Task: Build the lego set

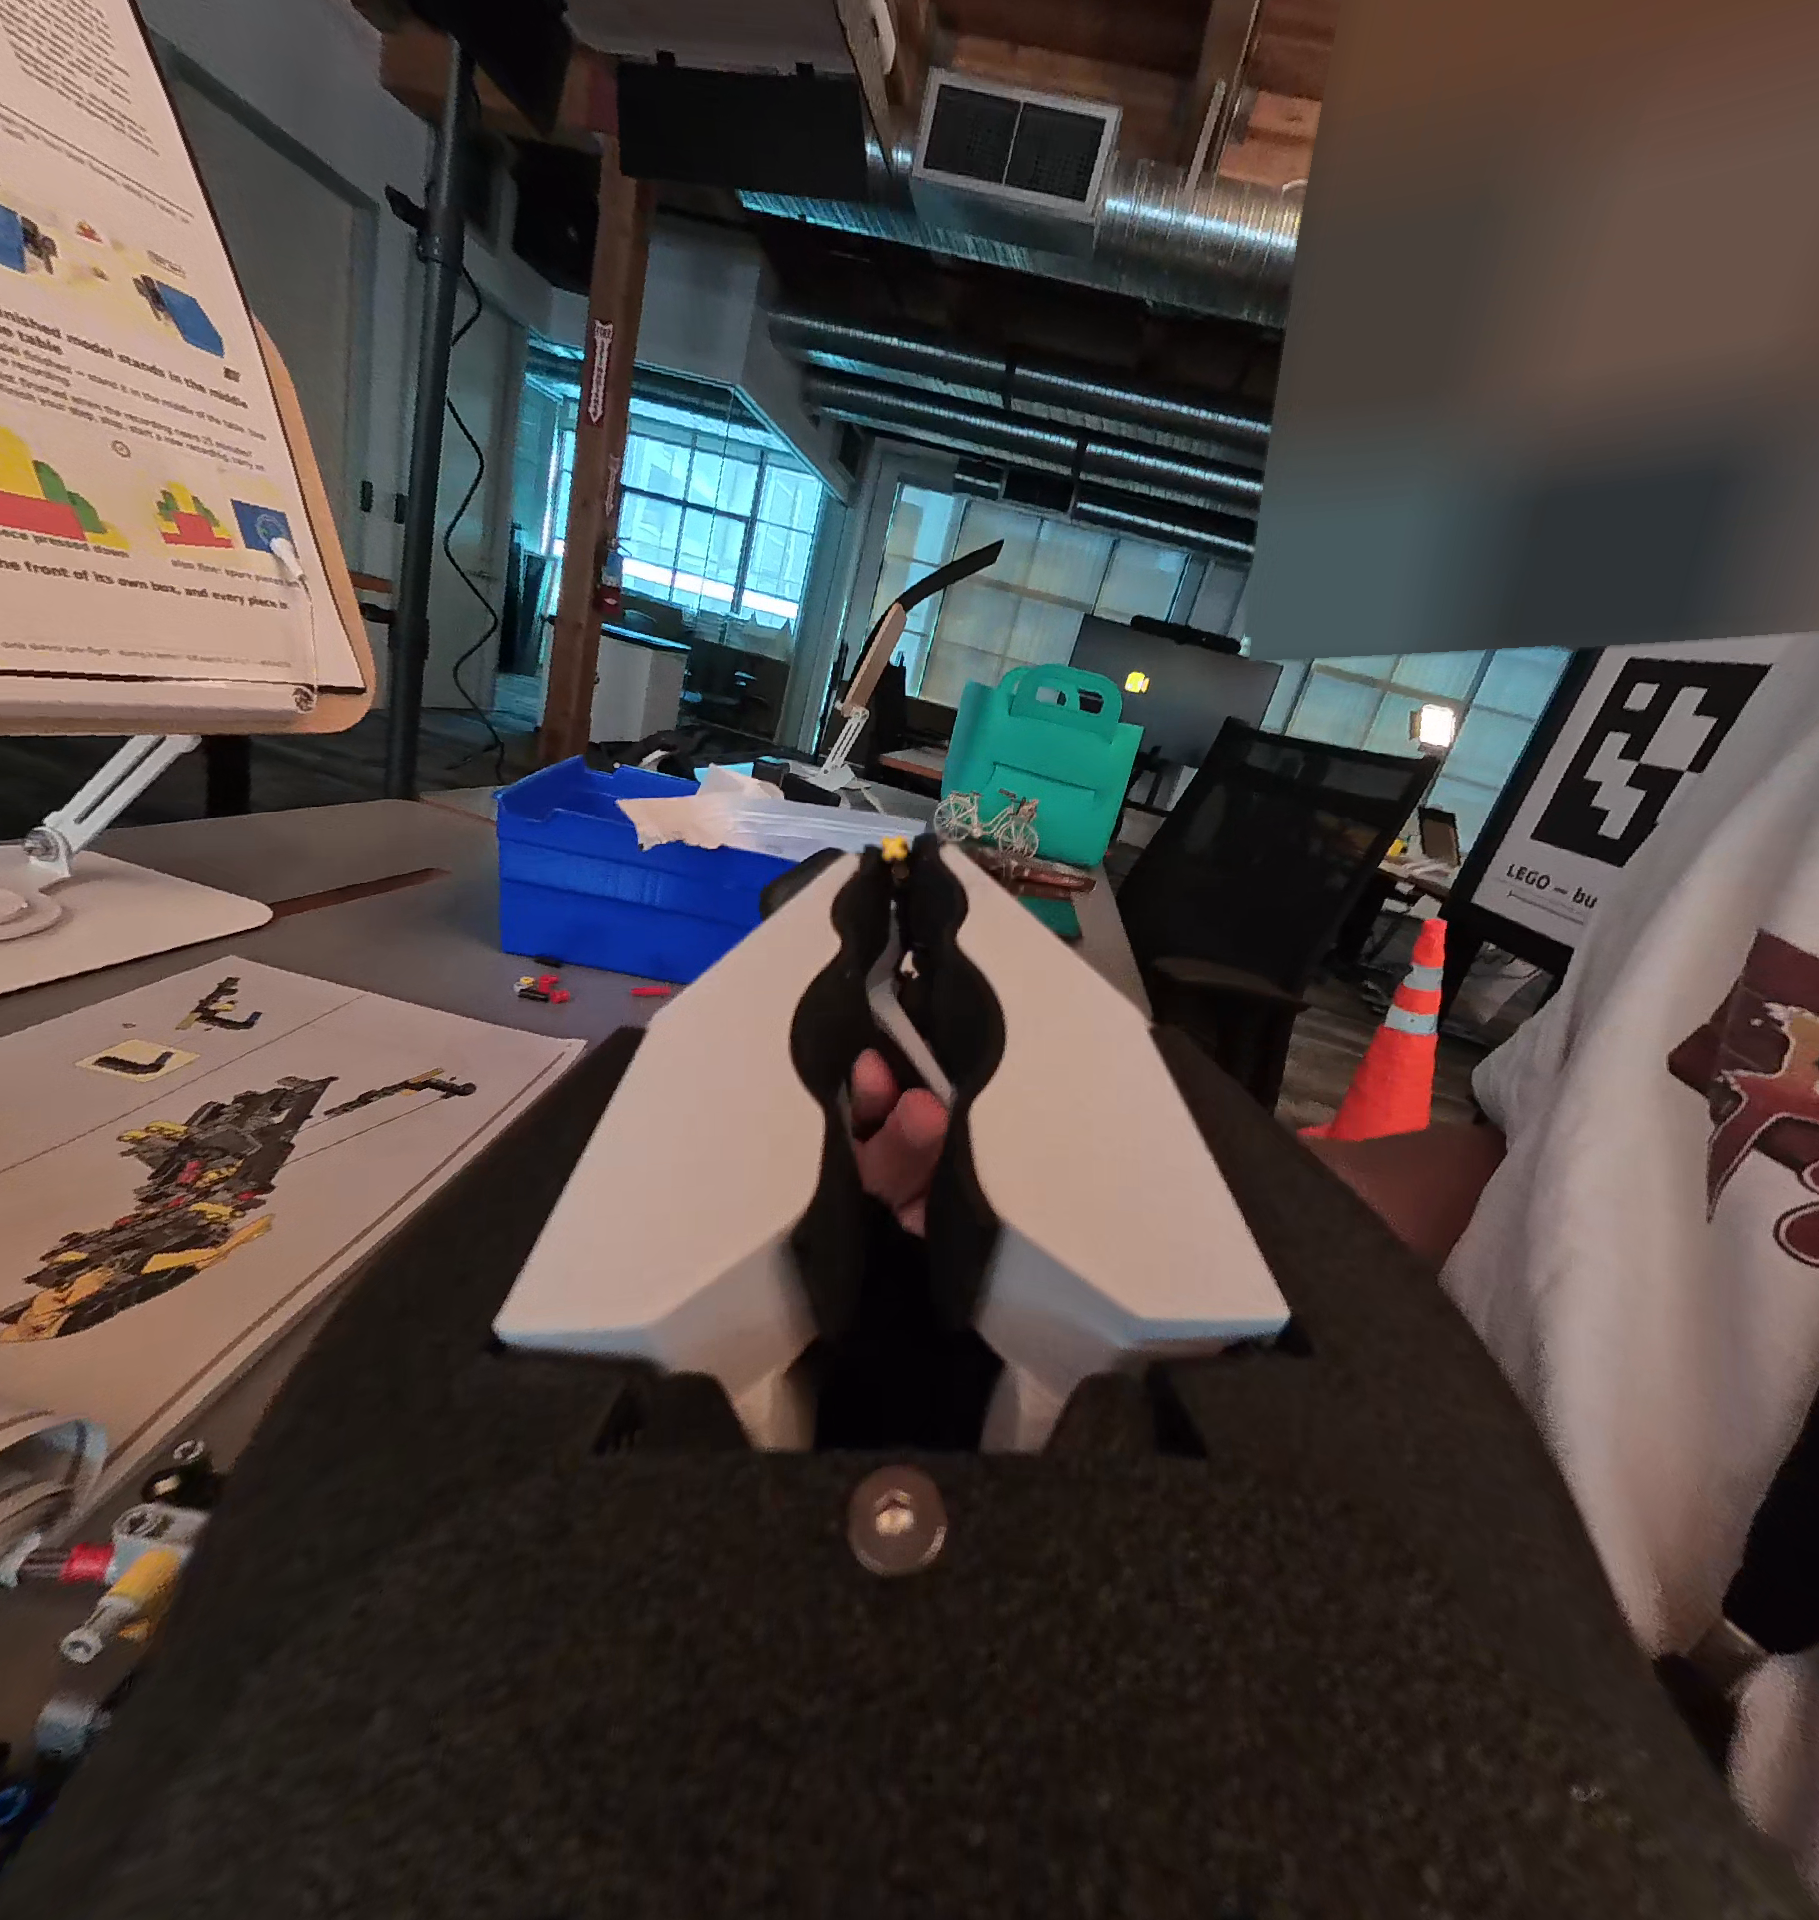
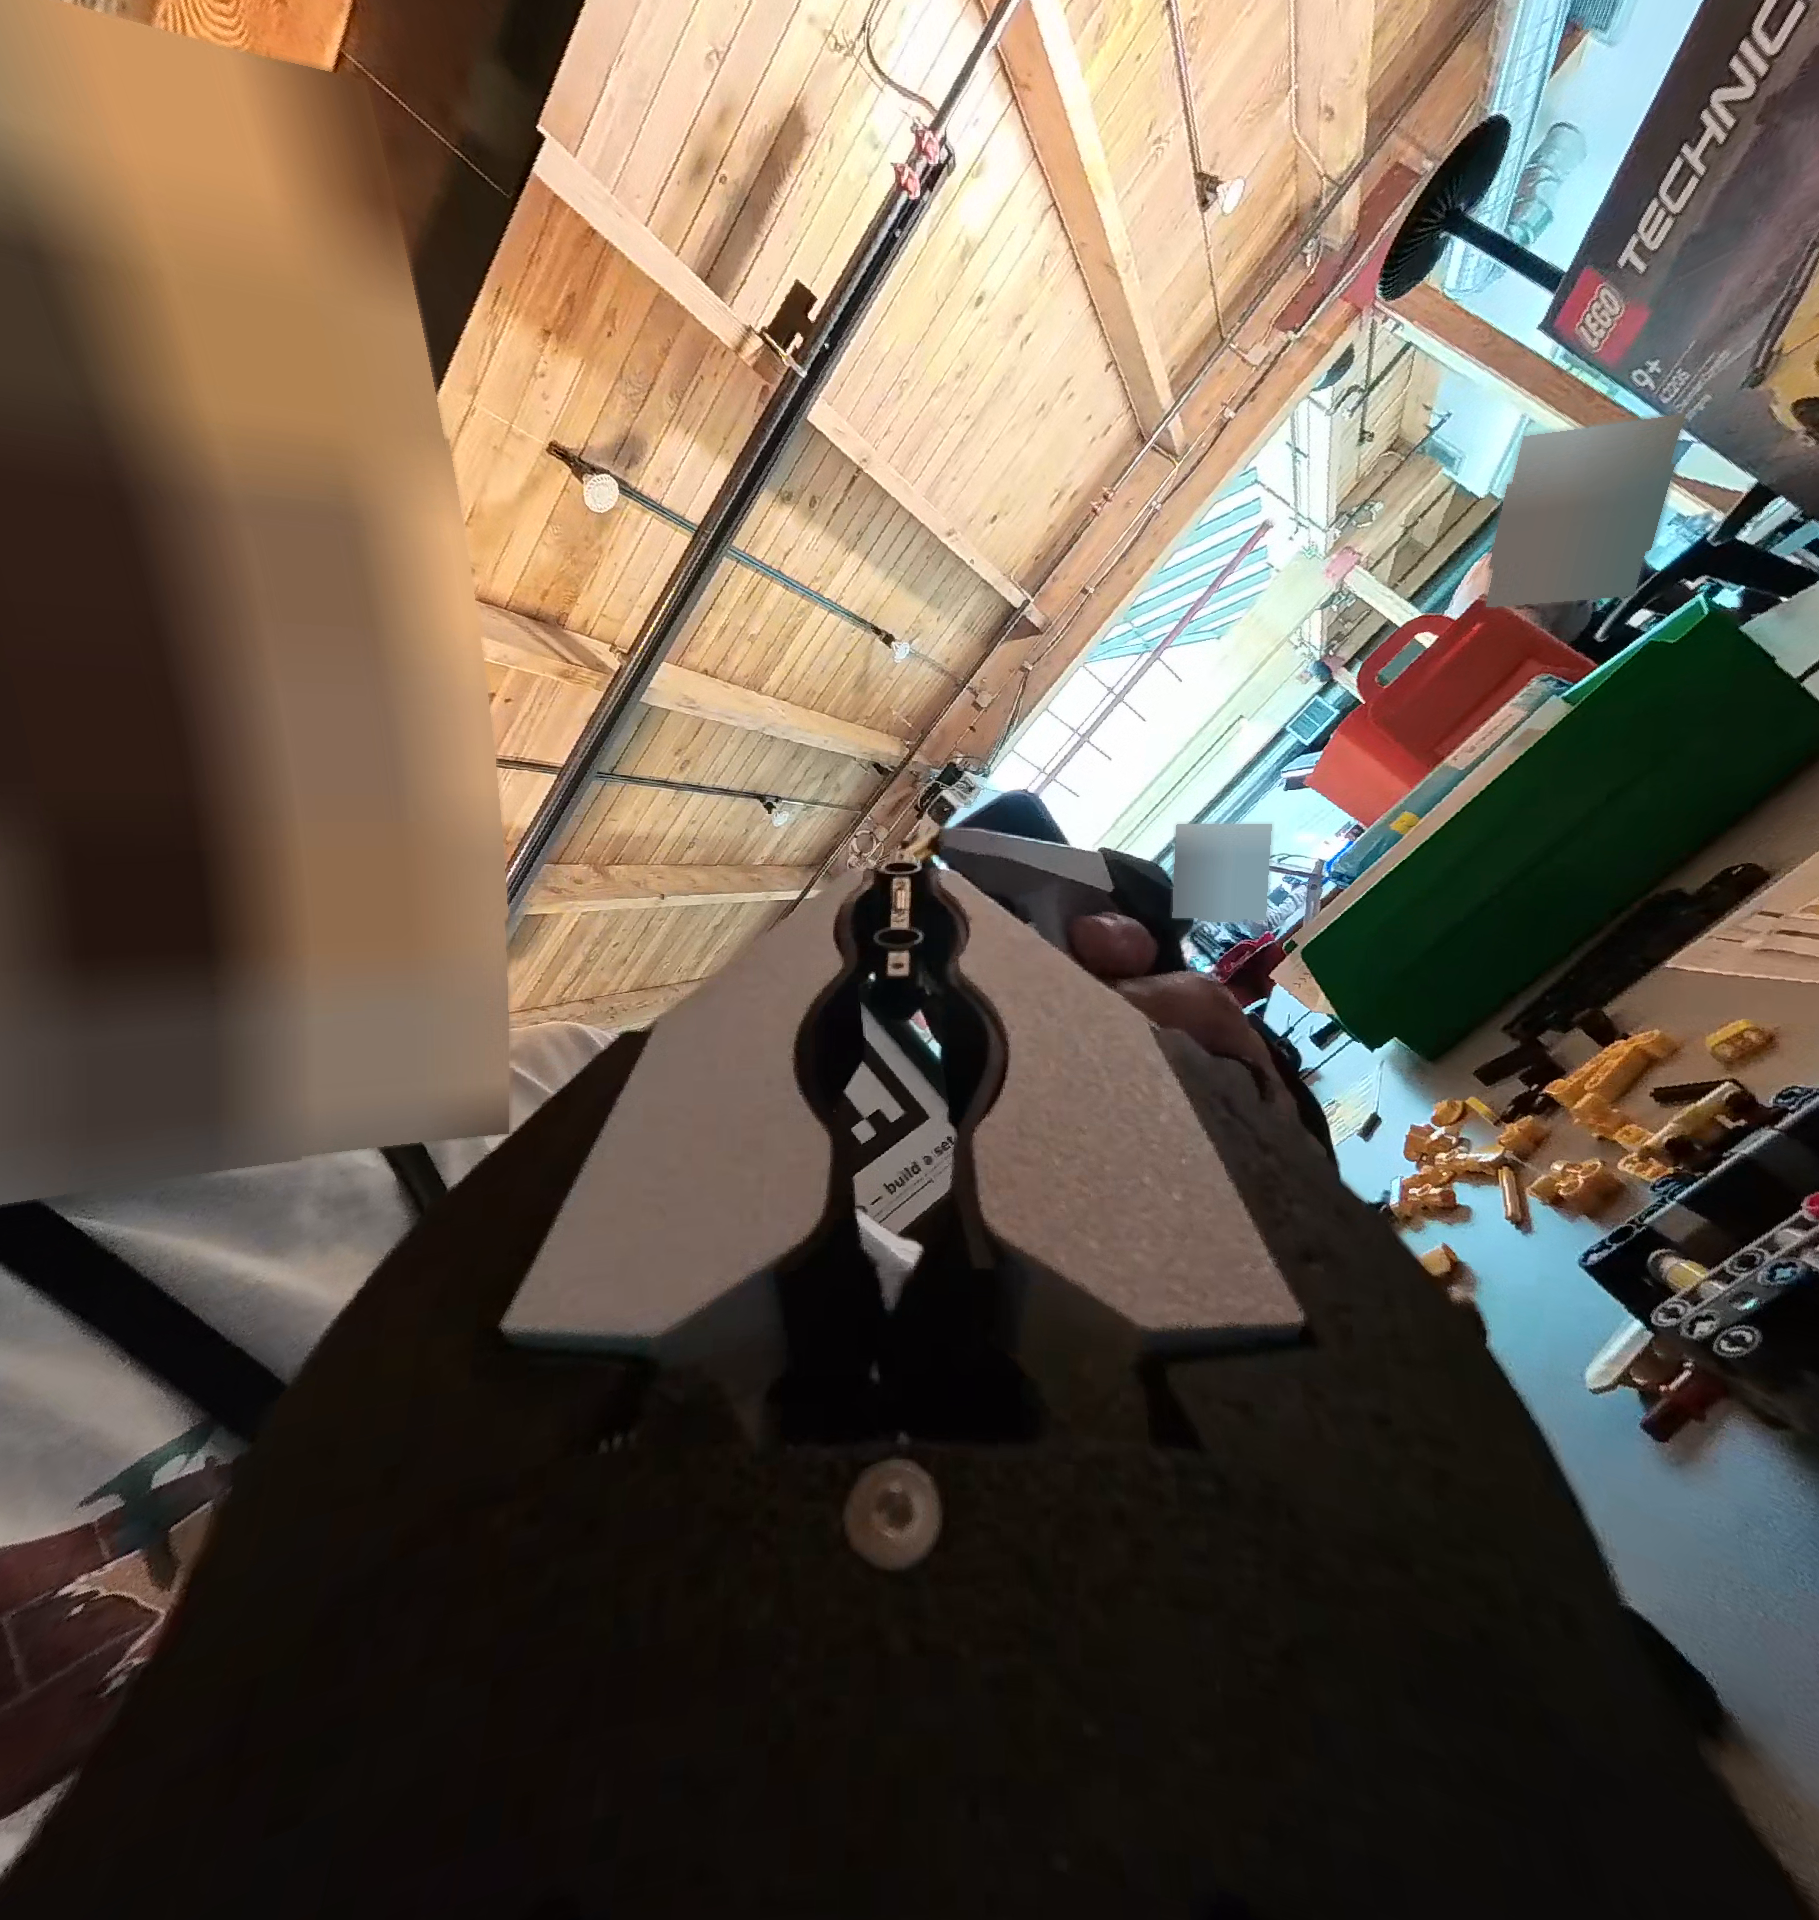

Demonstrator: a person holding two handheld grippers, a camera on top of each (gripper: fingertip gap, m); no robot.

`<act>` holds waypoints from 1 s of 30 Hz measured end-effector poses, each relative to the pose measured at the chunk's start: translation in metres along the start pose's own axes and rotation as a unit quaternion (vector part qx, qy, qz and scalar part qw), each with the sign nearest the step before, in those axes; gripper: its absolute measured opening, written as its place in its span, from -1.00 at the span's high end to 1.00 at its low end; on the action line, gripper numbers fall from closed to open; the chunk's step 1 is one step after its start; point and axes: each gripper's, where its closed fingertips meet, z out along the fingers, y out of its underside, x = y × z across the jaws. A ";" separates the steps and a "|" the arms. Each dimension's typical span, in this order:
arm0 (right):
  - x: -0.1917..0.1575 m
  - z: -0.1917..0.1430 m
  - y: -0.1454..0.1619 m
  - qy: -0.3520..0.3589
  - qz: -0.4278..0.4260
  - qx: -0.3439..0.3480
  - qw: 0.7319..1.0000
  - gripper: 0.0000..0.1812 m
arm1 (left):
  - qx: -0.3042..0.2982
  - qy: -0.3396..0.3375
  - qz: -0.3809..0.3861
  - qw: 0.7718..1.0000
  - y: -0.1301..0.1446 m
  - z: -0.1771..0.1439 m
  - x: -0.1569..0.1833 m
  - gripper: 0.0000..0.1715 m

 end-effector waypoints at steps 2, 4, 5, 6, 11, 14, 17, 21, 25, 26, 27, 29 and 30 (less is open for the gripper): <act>0.002 -0.002 0.001 0.007 0.004 -0.006 1.000 0.94 | -0.019 -0.003 0.021 1.000 0.004 -0.001 -0.001 0.98; 0.005 -0.005 0.004 0.022 0.001 -0.021 1.000 0.94 | -0.047 -0.002 0.046 0.998 0.008 -0.003 -0.001 0.98; 0.006 -0.006 0.005 0.030 -0.006 -0.029 0.999 0.94 | -0.056 0.003 0.049 0.997 0.010 -0.004 0.000 0.98; 0.007 -0.007 0.007 0.034 -0.009 -0.038 0.999 0.95 | -0.061 0.011 0.043 0.997 0.012 -0.005 0.001 0.98; 0.009 -0.009 0.013 0.034 0.016 -0.055 0.998 0.95 | -0.072 0.024 0.040 0.996 0.016 -0.006 0.002 0.99; 0.009 -0.009 0.013 0.031 0.019 -0.055 0.998 0.94 | -0.070 0.026 0.044 0.996 0.016 -0.007 0.003 0.99; 0.005 -0.008 0.011 0.011 0.034 -0.044 0.998 0.94 | -0.060 0.027 0.047 0.997 0.016 -0.006 0.005 0.98; 0.001 -0.006 0.011 -0.011 0.047 -0.035 0.998 0.94 | -0.040 0.034 0.031 0.998 0.012 -0.004 0.007 0.98; 0.005 -0.009 0.011 0.020 0.011 -0.046 0.999 0.94 | -0.058 0.025 0.045 0.997 0.017 -0.005 0.005 0.99; 0.004 -0.010 0.011 0.018 0.015 -0.048 0.999 0.94 | -0.062 0.025 0.050 0.997 0.019 -0.004 0.005 0.98; 0.005 -0.010 0.011 0.019 0.020 -0.048 0.998 0.94 | -0.065 0.023 0.053 0.996 0.019 -0.005 0.005 0.98; 0.007 -0.011 0.012 0.029 0.016 -0.051 0.998 0.94 | -0.076 0.025 0.052 0.995 0.021 -0.006 0.003 0.98; 0.010 -0.012 0.013 0.043 0.005 -0.058 0.997 0.95 | -0.087 0.022 0.053 0.995 0.023 -0.007 0.000 0.98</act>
